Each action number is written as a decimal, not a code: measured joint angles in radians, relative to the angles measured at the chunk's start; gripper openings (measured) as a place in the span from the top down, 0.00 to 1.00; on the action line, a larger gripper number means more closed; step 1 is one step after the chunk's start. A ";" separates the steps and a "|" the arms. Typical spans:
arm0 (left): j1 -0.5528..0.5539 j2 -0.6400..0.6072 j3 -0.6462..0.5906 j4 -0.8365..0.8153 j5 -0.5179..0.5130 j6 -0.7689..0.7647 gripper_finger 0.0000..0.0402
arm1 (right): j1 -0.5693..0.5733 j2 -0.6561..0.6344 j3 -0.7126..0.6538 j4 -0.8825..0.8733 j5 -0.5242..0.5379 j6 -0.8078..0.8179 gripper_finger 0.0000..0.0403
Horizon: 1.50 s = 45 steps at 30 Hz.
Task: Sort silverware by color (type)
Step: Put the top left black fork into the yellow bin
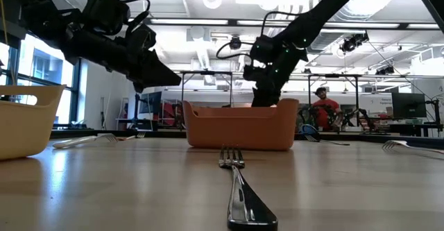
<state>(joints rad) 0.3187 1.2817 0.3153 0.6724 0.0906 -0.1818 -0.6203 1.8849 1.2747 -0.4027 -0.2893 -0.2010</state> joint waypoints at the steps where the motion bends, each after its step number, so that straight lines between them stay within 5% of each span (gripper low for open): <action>1: -0.002 0.002 0.000 0.002 0.000 0.000 0.89 | 0.005 0.006 0.000 -0.013 0.001 0.003 0.99; 15: -0.006 0.018 0.000 0.026 -0.001 -0.026 0.89 | 0.042 0.147 0.003 0.080 0.047 0.002 0.63; 20: -0.006 0.018 0.000 0.028 -0.001 -0.026 0.89 | 0.043 0.159 0.005 0.086 0.055 -0.016 0.71; 27: -0.006 0.018 0.000 0.029 -0.001 -0.026 0.89 | 0.037 0.163 0.003 0.076 0.071 -0.043 0.97; 45: -0.006 0.018 0.000 0.031 -0.001 -0.027 0.89 | 0.021 -0.008 0.001 0.022 0.049 -0.004 0.99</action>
<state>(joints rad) 0.3122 1.2995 0.3153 0.7034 0.0895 -0.2085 -0.5989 1.8773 1.2758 -0.3802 -0.2398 -0.2052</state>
